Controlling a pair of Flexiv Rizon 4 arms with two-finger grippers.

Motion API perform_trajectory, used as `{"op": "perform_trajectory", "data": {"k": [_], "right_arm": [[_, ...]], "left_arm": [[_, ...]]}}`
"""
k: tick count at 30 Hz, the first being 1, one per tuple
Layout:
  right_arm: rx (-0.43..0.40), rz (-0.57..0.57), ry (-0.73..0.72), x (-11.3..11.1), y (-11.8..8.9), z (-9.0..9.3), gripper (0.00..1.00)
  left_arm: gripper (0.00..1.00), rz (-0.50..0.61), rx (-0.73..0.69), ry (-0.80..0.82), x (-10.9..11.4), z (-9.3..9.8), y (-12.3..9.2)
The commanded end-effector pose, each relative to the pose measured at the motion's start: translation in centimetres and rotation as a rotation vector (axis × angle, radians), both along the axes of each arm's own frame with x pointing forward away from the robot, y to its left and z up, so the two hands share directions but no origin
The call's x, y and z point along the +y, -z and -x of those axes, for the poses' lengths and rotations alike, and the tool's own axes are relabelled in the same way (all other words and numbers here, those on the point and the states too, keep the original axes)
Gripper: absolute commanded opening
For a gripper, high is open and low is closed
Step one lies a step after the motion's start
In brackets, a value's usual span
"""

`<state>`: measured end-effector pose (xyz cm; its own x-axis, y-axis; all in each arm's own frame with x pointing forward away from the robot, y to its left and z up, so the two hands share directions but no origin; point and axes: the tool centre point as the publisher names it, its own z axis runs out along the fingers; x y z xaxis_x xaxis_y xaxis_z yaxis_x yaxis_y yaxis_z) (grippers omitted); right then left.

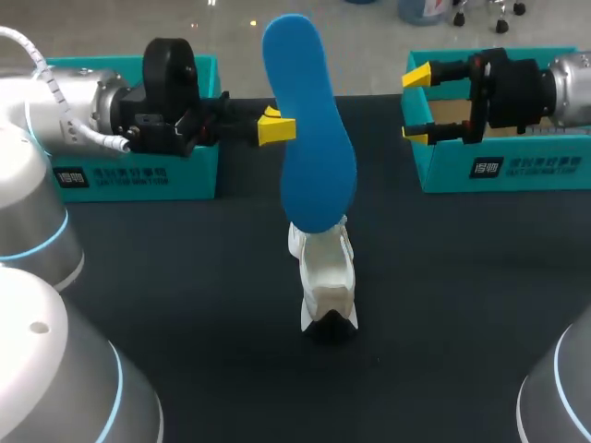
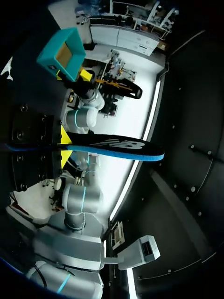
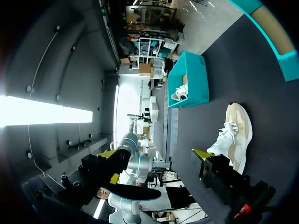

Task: Take the shoe out of the shoebox, open the shoe tongue, remove and reinsert the insole, then place the shoe into the shoebox

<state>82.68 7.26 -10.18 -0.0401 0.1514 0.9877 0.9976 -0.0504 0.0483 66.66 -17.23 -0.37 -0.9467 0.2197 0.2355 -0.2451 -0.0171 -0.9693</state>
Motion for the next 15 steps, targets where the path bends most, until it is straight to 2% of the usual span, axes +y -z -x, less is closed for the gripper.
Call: {"op": "perform_trajectory", "data": {"k": [1, 3, 15], "right_arm": [[0.000, 0.002, 0.001, 0.08, 0.01, 0.03, 1.00], [0.000, 0.002, 0.001, 0.08, 0.01, 0.03, 1.00], [0.000, 0.002, 0.001, 0.08, 0.01, 0.03, 1.00]], "left_arm": [[0.00, -0.013, -0.496, -0.063, -0.23, -1.53, 0.08], [0.00, 0.013, -0.539, -0.109, -0.38, -1.81, 0.15], [0.00, 0.013, -0.539, -0.109, -0.38, -1.81, 0.15]]}}
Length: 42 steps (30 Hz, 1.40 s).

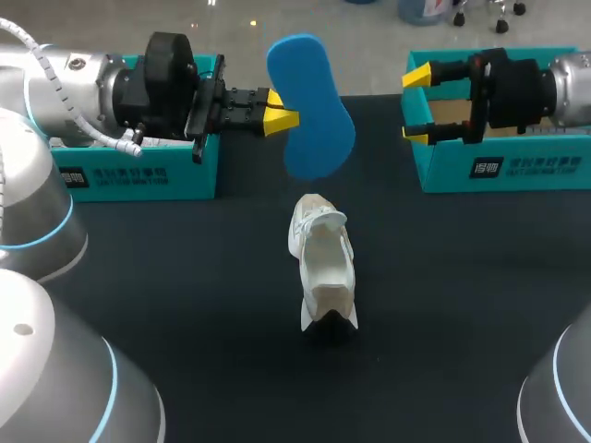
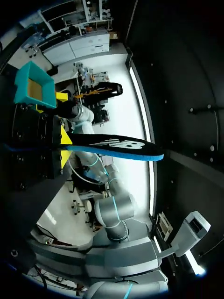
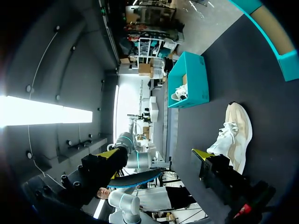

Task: Take the shoe out of the shoebox, open the shoe tongue, remove and reinsert the insole, then place the shoe into the shoebox

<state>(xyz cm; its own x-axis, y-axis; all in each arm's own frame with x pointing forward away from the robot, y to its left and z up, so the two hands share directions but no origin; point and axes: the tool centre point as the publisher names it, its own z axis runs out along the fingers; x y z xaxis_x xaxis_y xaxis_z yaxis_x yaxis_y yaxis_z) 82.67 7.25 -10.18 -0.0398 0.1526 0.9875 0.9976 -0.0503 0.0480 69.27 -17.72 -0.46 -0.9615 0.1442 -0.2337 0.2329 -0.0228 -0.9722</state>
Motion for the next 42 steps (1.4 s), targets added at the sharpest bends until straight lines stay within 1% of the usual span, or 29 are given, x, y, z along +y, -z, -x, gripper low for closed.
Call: {"op": "perform_trajectory", "data": {"k": [1, 6, 7, 8, 9, 10, 11, 12, 13, 15, 16, 18, 19, 20, 21, 38, 39, 42], "right_arm": [[0.000, 0.001, 0.001, 0.1, 0.0, 0.0, 1.00], [0.000, 0.001, 0.001, 0.1, 0.0, 0.0, 1.00], [0.000, 0.001, 0.001, 0.1, 0.0, 0.0, 1.00], [0.000, 0.001, 0.001, 0.1, 0.0, 0.0, 1.00], [0.000, 0.001, 0.001, 0.1, 0.0, 0.0, 1.00], [0.000, 0.001, 0.001, 0.1, 0.0, 0.0, 1.00], [0.000, 0.001, 0.001, 0.1, 0.0, 0.0, 1.00], [0.000, 0.001, 0.001, 0.1, 0.0, 0.0, 1.00], [0.000, 0.001, 0.001, 0.1, 0.0, 0.0, 1.00], [0.000, 0.001, 0.001, 0.1, 0.0, 0.0, 1.00], [0.000, 0.001, 0.001, 0.1, 0.0, 0.0, 1.00], [0.000, 0.001, 0.001, 0.1, 0.0, 0.0, 1.00], [0.000, 0.001, 0.001, 0.1, 0.0, 0.0, 1.00], [0.000, 0.001, 0.001, 0.1, 0.0, 0.0, 1.00], [0.000, 0.001, 0.001, 0.1, 0.0, 0.0, 1.00], [0.000, 0.001, 0.001, 0.1, 0.0, 0.0, 1.00], [0.000, 0.001, 0.001, 0.1, 0.0, 0.0, 1.00], [0.000, 0.001, 0.001, 0.1, 0.0, 0.0, 1.00]], "left_arm": [[0.00, 0.013, -0.058, -0.029, 0.1, 0.8, 0.1], [0.00, 0.013, -0.058, -0.029, 0.1, 0.8, 0.1], [0.00, 0.007, -0.162, -0.018, 0.1, 0.4, 0.7], [0.00, 0.010, -0.219, -0.014, 0.1, 0.0, 1.1], [0.00, -0.007, -0.312, 0.001, 0.1, -0.3, 1.5], [0.00, -0.011, -0.357, -0.006, 0.1, -0.6, 1.8], [0.00, -0.010, -0.450, 0.018, 0.0, -0.9, 2.1], [0.00, -0.001, -0.478, 0.011, -0.1, -1.1, 2.2], [0.00, 0.033, -0.496, 0.002, -0.2, -1.4, 2.2], [0.00, 0.027, -0.657, 0.045, -0.3, -1.8, 2.6], [0.00, 0.023, -0.778, 0.078, -0.3, -1.9, 3.1], [0.00, 0.035, -0.872, 0.098, -0.4, -2.3, 3.6], [0.00, 0.011, -0.995, 0.133, -0.3, -2.5, 4.0], [0.00, -0.017, -1.077, 0.155, -0.3, -2.7, 4.5], [0.00, -0.027, -1.057, 0.136, -0.3, -2.9, 4.7], [0.00, -0.027, -1.057, 0.136, -0.3, -2.9, 4.7], [0.00, -0.056, -1.072, 0.119, -0.4, -3.2, 5.4], [0.00, -0.060, -1.065, 0.047, -0.7, -4.0, 6.9]]}}
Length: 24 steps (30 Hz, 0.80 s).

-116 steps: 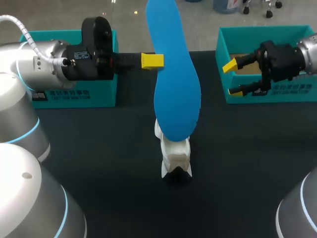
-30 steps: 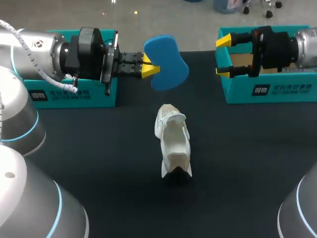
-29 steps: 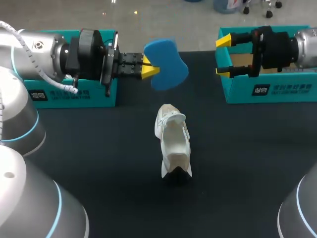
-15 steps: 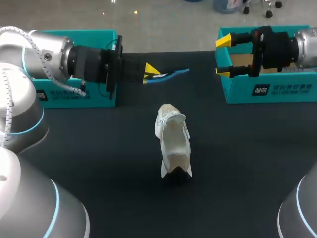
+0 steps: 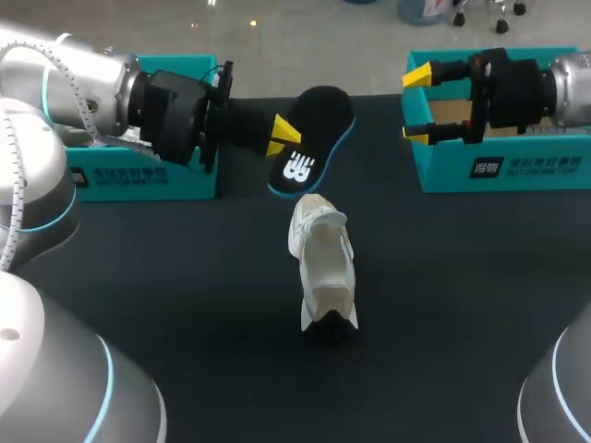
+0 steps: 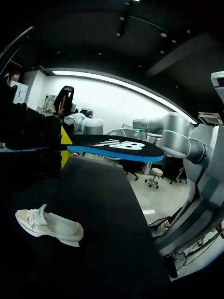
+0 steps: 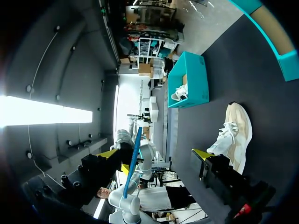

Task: Take the shoe out of the shoebox, open the shoe tongue, remove and reinsert the insole, then place the shoe into the shoebox

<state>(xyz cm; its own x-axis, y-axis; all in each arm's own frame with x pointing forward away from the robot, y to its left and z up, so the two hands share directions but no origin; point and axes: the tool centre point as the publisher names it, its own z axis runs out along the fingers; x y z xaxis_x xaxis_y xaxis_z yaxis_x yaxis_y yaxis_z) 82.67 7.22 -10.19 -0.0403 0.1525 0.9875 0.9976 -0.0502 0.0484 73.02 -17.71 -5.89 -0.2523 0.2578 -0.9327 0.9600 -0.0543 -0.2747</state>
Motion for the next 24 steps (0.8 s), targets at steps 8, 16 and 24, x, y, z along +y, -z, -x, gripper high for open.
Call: {"op": "perform_trajectory", "data": {"k": [8, 16, 24], "right_arm": [[0.003, -0.009, -0.003, 0.6, 0.2, 0.4, 1.00], [0.031, -0.005, -0.016, 1.4, 0.5, 0.6, 1.00], [0.048, -0.005, -0.070, 3.3, 0.6, 0.3, 0.78]], "left_arm": [[0.00, 0.002, -0.145, -0.169, -1.9, -2.6, 4.5], [0.00, 0.023, -0.200, -0.222, -2.9, -4.2, 5.5], [0.00, 0.035, -0.203, -0.237, -4.7, -5.6, 5.6]]}}
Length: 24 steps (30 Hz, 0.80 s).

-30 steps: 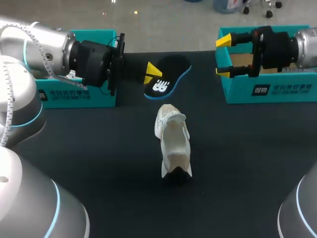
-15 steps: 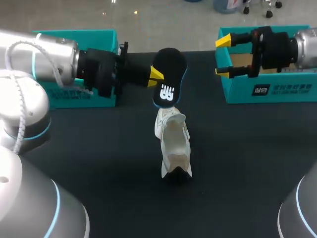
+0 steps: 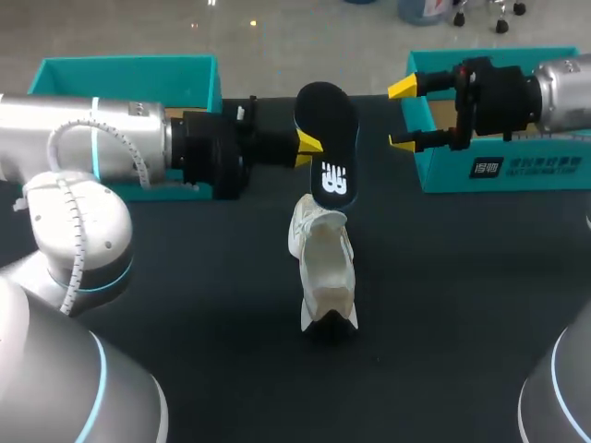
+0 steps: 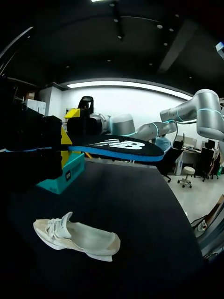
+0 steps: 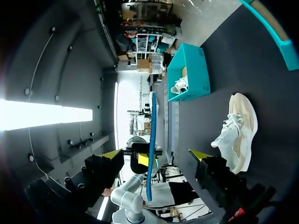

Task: Take the shoe out of the shoebox, open the shoe tongue, remove and reinsert the insole, then place the shoe into the shoebox

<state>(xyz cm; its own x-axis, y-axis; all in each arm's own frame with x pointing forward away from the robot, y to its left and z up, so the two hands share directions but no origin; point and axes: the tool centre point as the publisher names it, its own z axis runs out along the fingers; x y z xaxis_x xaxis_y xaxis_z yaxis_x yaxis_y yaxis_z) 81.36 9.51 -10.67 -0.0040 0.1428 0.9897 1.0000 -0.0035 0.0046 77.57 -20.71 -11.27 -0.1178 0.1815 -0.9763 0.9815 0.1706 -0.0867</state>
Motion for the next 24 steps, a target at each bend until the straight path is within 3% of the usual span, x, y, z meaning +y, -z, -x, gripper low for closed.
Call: {"op": "perform_trajectory", "data": {"k": [1, 8, 20, 24], "right_arm": [[0.005, 0.003, -0.027, 1.2, 0.1, -1.0, 0.71], [0.010, 0.001, -0.045, 2.0, 0.2, -1.2, 0.50], [0.022, -0.007, -0.059, 2.5, 0.7, -1.3, 0.41], [0.024, -0.009, -0.059, 2.5, 0.7, -1.4, 0.31]], "left_arm": [[0.00, 0.001, -0.014, -0.006, -2.0, -1.2, 0.2], [0.00, 0.006, -0.031, -0.033, -3.6, -2.2, 0.3], [0.00, 0.001, -0.017, -0.065, -5.2, -3.0, 0.5], [0.00, -0.001, -0.017, -0.069, -5.3, -3.0, 0.7]]}}
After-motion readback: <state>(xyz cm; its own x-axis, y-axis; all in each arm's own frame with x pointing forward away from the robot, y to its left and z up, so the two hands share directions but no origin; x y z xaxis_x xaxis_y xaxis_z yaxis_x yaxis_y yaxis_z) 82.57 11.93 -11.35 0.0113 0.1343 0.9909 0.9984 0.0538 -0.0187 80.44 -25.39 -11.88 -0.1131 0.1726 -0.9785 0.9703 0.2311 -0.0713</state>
